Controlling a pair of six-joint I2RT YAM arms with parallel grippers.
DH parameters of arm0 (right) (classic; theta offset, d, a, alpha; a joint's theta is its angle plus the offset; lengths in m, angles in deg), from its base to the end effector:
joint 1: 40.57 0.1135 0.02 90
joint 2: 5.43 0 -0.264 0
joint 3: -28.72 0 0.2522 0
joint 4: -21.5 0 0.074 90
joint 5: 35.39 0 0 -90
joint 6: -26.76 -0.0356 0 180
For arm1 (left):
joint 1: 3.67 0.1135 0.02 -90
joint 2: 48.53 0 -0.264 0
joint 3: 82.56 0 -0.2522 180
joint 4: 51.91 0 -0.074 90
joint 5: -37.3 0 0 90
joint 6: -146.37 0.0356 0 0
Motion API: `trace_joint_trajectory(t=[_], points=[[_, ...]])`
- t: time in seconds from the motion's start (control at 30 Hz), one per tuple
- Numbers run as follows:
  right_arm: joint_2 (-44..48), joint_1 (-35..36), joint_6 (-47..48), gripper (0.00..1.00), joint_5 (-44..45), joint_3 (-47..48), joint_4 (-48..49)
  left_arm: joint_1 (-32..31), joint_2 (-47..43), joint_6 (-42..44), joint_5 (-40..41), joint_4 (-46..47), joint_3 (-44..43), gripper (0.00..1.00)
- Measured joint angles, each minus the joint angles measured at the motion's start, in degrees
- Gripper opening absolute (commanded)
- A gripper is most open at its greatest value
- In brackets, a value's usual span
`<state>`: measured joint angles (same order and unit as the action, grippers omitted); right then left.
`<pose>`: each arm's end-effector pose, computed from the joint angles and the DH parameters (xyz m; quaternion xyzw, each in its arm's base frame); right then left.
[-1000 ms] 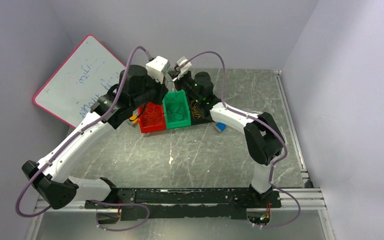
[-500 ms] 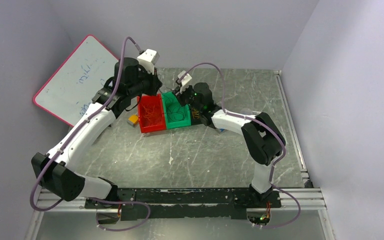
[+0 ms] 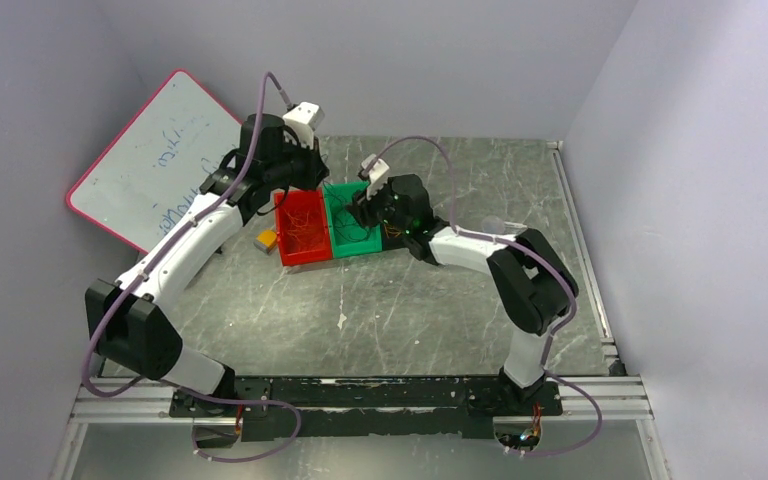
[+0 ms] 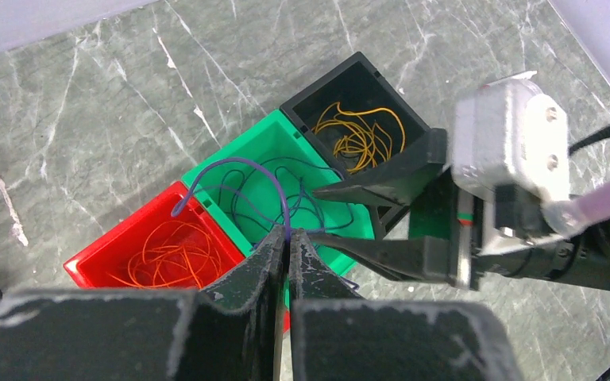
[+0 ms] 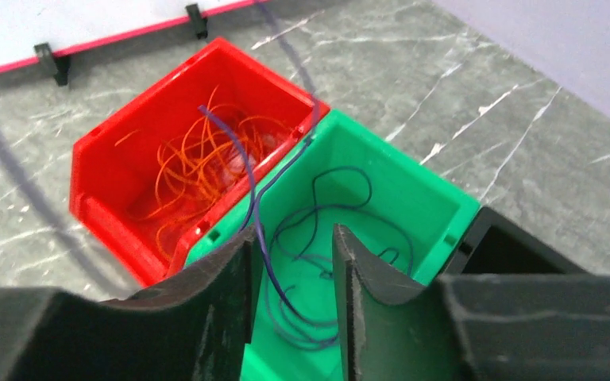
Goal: Untangle the cables
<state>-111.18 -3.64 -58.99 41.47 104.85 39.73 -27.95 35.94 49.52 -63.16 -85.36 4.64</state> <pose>0.3288 0.2573 0.2215 -0.3382 0.6941 0.2620 0.5790 0.3098 -0.1468 0.3665 0.1757 0.8233 -0.2174 0.4939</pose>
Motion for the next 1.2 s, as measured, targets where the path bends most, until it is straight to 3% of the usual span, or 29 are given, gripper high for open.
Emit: trace_joint_trajectory(t=[0.17, 0.3, 0.87, 1.2], points=[[5.3, -0.6, -0.7, 0.61, -1.7, -6.0, -0.1, 0.9, 1.1, 0.0, -0.9, 0.7, 0.0, 0.07], [10.4, -1.3, -1.8, 0.66, -3.5, -11.0, 0.3, 1.5, 2.0, 0.0, -1.6, 1.3, -0.1, 0.07], [35.9, -2.0, -6.5, 0.64, 0.7, -33.1, 0.7, 2.1, 8.7, 2.0, -7.3, 2.0, -2.2, 0.07], [46.9, -2.4, -7.5, 0.63, 6.8, -38.6, -2.3, 2.1, 12.5, 3.7, -9.6, 2.3, -1.9, 0.07]])
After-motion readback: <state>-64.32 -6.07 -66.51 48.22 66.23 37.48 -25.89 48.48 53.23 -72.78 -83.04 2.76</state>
